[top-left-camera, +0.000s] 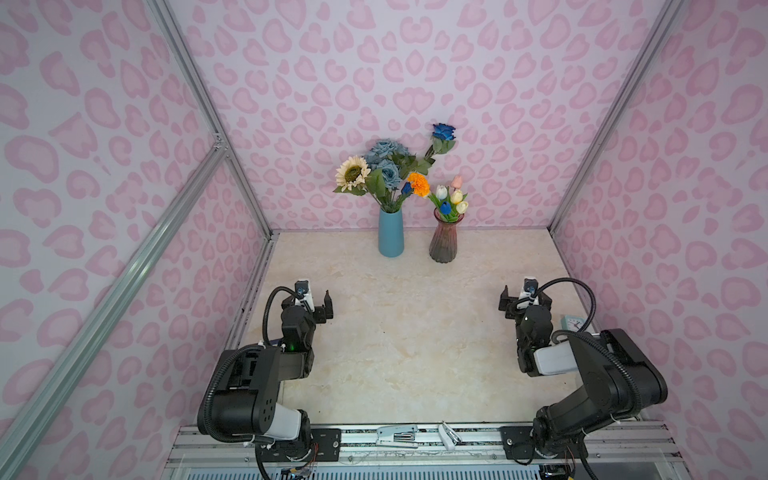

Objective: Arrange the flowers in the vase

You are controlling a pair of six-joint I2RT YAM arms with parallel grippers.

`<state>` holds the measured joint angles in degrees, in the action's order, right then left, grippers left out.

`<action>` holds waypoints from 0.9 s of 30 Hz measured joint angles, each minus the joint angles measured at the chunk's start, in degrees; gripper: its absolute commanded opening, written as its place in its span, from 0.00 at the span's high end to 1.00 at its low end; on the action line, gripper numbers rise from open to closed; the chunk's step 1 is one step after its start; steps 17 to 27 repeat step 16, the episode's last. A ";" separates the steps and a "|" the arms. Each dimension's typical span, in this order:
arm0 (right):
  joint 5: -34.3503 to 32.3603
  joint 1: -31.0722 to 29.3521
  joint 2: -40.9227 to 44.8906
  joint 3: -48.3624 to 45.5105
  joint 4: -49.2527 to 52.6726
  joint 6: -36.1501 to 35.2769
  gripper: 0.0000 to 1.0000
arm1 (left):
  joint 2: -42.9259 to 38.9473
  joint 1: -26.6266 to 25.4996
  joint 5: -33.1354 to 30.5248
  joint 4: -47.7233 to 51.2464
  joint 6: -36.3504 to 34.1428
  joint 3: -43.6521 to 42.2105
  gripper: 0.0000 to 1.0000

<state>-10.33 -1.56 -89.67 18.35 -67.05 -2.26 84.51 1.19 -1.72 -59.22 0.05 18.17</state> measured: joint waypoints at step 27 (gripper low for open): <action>7.34 1.68 -0.07 0.63 7.02 3.15 0.02 | 0.02 1.20 2.38 3.91 2.47 0.68 0.03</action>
